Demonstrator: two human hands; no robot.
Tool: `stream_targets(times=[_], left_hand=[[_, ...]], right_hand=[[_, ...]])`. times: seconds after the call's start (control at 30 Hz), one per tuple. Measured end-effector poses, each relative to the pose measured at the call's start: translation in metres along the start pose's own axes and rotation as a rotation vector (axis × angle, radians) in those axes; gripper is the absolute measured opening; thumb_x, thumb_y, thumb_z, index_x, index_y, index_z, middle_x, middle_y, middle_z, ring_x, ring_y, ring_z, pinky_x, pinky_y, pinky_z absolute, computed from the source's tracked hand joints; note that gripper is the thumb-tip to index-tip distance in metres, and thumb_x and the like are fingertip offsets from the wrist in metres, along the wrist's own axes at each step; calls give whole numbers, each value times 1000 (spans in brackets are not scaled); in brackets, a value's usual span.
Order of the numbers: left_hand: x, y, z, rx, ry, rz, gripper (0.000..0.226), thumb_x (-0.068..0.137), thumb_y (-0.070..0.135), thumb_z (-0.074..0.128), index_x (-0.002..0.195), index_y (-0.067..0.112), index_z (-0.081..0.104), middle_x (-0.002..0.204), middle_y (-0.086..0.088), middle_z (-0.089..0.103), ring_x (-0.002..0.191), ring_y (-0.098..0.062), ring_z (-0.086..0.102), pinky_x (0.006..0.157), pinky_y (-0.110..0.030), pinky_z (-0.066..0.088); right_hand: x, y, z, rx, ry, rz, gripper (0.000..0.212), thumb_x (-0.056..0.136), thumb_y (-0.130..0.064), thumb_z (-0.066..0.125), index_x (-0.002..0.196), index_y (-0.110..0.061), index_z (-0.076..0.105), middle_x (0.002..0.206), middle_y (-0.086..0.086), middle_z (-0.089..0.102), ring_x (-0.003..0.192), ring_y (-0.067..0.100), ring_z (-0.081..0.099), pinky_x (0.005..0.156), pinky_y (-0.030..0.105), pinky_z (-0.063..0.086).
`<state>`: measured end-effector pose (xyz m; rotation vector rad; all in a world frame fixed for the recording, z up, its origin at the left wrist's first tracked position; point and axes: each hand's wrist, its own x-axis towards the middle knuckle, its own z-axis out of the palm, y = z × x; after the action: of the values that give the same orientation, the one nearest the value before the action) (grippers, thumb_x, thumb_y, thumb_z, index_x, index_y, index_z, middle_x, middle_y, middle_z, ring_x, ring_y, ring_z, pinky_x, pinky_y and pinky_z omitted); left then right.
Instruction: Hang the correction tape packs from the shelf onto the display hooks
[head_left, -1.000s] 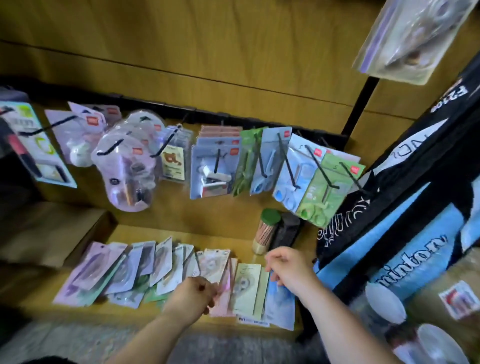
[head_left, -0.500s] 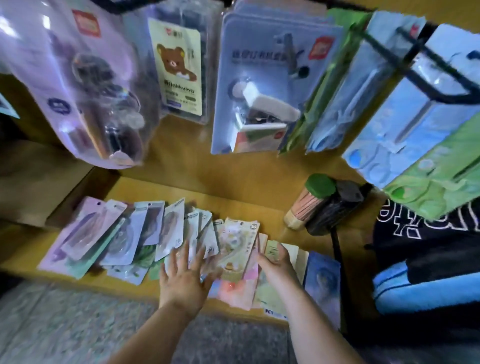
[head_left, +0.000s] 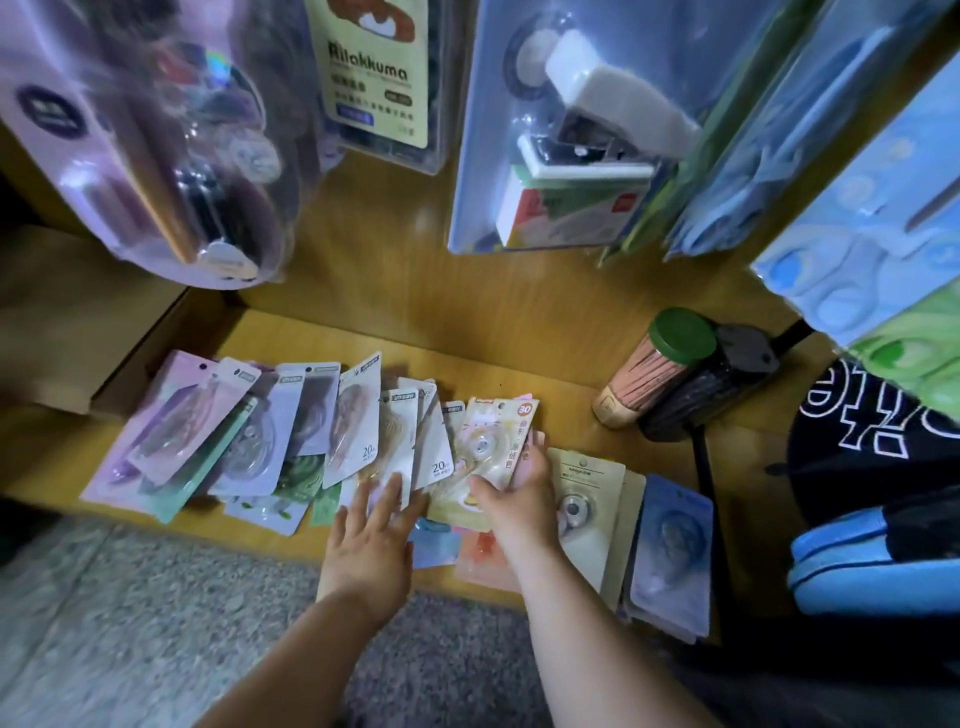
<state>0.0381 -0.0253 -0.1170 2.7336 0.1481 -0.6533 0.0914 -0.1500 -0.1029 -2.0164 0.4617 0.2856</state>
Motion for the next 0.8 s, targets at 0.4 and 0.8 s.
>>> stream_targets(times=[0.4, 0.8], left_hand=[[-4, -8, -3, -40, -32, 75, 61, 97, 14, 27, 145, 38, 0, 156, 7, -16, 143, -20, -20, 117, -35, 5], [-1, -13, -8, -212, -32, 64, 65, 95, 15, 35, 145, 34, -4, 156, 13, -3, 144, -13, -15, 117, -35, 8]], right_hand=[[10, -3, 8, -58, 49, 292, 79, 78, -37, 68, 139, -9, 27, 132, 9, 55, 121, 31, 52, 96, 28, 37], [16, 6, -10, 141, 155, 253, 41, 83, -15, 62, 121, -7, 49, 125, 11, 60, 114, 32, 56, 91, 35, 45]])
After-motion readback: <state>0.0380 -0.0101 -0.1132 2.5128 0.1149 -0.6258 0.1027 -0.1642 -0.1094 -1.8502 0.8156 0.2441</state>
